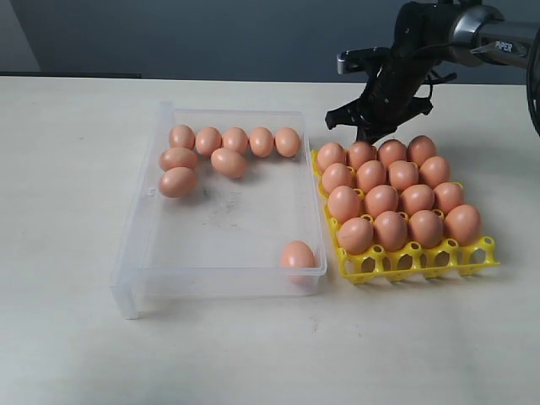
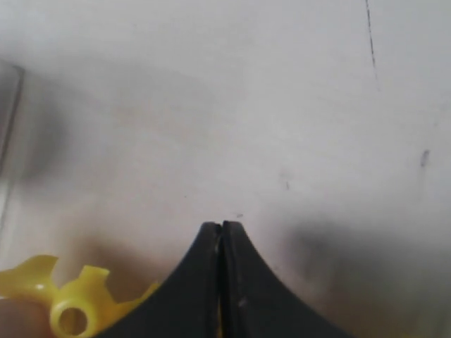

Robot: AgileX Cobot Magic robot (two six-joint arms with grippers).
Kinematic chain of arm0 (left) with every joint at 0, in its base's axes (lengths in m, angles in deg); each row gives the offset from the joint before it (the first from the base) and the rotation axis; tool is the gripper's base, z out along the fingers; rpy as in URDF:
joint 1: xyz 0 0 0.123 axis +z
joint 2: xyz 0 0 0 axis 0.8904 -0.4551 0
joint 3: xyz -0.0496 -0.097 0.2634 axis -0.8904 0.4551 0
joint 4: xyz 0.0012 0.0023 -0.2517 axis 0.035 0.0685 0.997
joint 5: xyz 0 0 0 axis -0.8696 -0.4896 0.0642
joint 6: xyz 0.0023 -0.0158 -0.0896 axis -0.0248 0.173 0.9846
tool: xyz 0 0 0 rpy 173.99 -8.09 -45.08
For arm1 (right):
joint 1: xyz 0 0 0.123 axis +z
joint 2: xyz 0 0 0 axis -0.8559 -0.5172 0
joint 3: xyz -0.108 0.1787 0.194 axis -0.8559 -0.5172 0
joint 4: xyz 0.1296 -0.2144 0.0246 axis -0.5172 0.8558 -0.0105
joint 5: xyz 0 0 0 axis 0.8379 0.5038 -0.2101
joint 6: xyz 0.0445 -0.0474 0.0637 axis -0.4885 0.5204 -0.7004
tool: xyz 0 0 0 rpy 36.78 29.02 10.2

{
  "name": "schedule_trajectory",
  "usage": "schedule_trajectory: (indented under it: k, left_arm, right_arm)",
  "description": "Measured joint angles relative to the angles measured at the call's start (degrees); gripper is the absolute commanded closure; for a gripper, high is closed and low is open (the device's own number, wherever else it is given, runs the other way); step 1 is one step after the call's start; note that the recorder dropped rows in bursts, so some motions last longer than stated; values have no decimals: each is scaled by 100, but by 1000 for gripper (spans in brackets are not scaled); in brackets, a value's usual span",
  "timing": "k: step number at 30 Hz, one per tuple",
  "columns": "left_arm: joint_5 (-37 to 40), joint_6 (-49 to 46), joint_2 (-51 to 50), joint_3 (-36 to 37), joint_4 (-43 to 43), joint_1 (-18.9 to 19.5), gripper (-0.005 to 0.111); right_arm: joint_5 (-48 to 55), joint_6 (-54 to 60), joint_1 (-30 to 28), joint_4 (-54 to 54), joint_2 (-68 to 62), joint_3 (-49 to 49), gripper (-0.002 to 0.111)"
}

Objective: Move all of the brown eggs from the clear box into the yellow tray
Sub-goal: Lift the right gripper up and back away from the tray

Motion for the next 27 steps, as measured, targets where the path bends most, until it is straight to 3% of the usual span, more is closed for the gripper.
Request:
schedule_trajectory:
  k: [27]
  left_arm:
    - [0,0,0,0,0,0,106]
  right_arm:
    - [-1478,-123,0,119,653,-1634,109]
